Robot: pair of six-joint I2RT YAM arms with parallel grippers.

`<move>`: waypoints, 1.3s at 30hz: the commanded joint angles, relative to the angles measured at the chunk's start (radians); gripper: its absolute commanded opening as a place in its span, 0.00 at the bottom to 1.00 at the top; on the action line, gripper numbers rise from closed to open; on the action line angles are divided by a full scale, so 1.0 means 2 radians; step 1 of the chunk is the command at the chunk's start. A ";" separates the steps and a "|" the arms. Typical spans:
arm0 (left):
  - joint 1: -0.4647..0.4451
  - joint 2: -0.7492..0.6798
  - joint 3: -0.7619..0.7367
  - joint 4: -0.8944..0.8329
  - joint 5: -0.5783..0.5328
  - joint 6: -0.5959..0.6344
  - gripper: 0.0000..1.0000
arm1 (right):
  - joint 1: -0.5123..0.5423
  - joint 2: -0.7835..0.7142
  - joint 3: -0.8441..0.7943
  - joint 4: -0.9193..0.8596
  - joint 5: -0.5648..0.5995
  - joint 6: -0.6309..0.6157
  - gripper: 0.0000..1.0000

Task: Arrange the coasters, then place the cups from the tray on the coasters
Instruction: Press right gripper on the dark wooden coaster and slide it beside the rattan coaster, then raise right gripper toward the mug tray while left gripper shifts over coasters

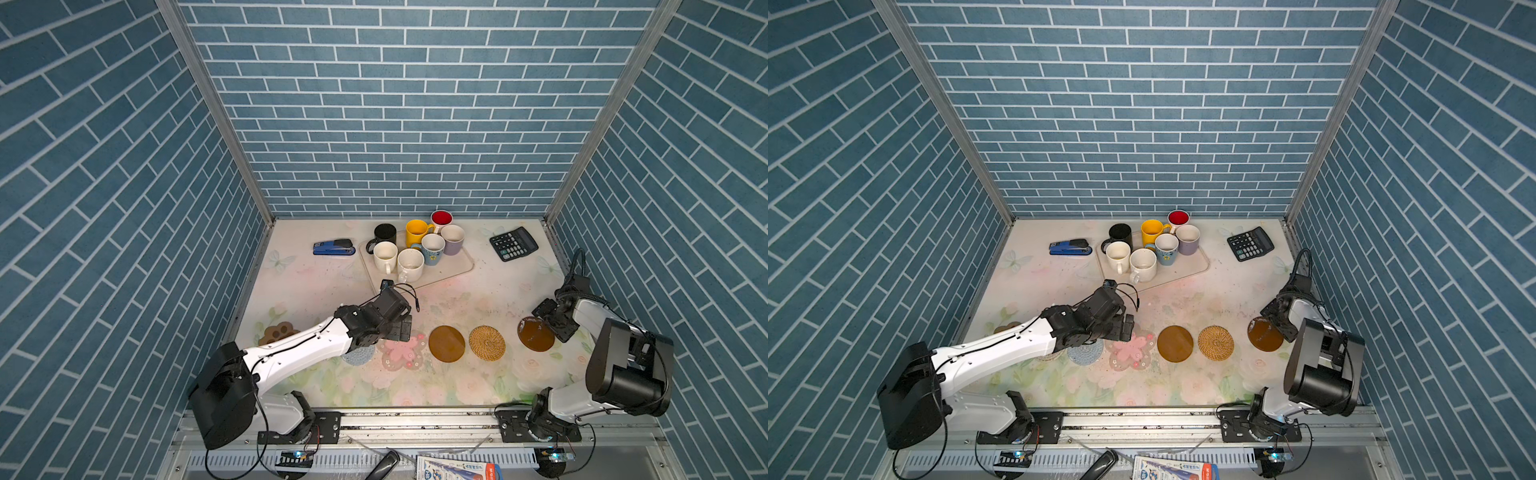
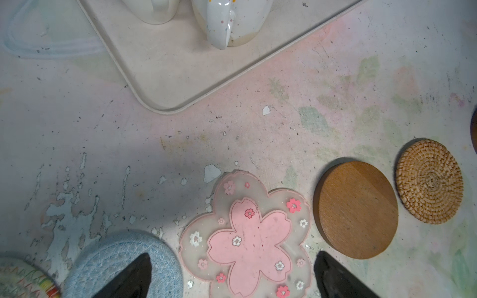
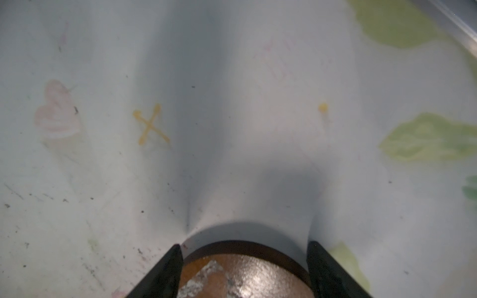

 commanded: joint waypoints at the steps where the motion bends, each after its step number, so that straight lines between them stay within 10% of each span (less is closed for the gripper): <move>1: -0.001 -0.010 -0.013 0.004 -0.009 -0.005 0.99 | 0.016 0.009 -0.026 -0.030 -0.026 0.029 0.75; 24: -0.001 -0.040 -0.020 -0.010 -0.032 -0.015 0.99 | 0.066 -0.053 -0.024 -0.078 -0.017 0.007 0.72; 39: 0.064 -0.096 -0.008 -0.076 -0.044 -0.020 0.99 | 0.116 0.027 0.187 -0.114 -0.100 -0.069 0.54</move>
